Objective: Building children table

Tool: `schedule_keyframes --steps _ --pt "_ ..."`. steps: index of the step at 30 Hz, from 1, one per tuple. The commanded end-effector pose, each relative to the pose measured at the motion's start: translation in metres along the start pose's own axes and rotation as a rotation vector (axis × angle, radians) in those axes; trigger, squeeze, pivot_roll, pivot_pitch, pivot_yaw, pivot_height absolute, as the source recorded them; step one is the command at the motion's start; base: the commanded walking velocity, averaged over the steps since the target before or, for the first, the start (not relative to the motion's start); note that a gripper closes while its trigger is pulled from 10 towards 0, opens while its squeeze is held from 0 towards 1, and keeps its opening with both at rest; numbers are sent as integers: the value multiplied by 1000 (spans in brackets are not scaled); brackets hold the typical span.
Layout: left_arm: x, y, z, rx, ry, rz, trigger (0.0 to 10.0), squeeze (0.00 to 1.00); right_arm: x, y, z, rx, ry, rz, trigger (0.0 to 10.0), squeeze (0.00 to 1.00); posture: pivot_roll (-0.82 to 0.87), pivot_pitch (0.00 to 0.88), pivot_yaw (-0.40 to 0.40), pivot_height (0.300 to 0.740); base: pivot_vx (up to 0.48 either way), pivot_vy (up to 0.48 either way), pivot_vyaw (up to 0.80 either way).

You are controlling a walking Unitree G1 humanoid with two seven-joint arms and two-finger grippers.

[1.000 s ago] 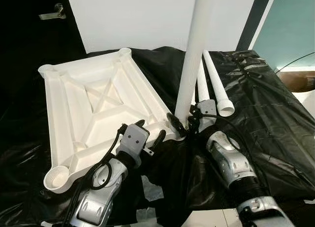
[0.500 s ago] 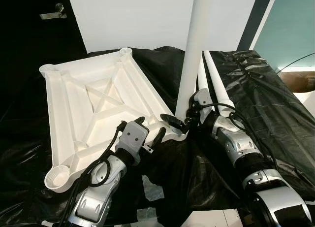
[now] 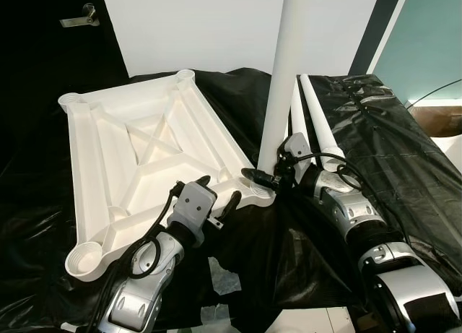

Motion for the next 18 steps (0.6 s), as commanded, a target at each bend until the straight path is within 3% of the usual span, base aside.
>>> schedule_keyframes --steps 1,3,7,12,18 --pt "-2 -5 1 4 9 -29 10000 0 0 0 -18 51 49 -113 0 0 176 26 -51 740 0 0 0" --pt "-3 -9 1 -12 11 -58 10000 0 2 0 -24 83 53 -206 0 0 173 31 -47 740 0 0 0" --pt "-4 -11 1 -19 10 -69 10000 0 2 0 -26 90 54 -239 0 0 173 31 -47 740 0 0 0" --pt "-9 -26 -2 -50 35 -165 10000 0 4 8 -32 157 21 -429 0 0 166 36 -48 740 0 0 0" --pt "-9 -28 -3 -46 46 -177 10000 0 8 17 -29 208 -12 -545 0 0 166 36 -48 740 0 0 0"
Point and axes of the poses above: a point about 5 cm out from each wrist's last joint towards the gripper, its own x axis pointing out of the wrist towards the gripper, its own z axis along the axis of the wrist's last joint, y = z × x, the point moved 3 cm from there along x, pointing out of the wrist towards the gripper, and after that the axes turned 5 degrees about x, right-handed, at the moved point
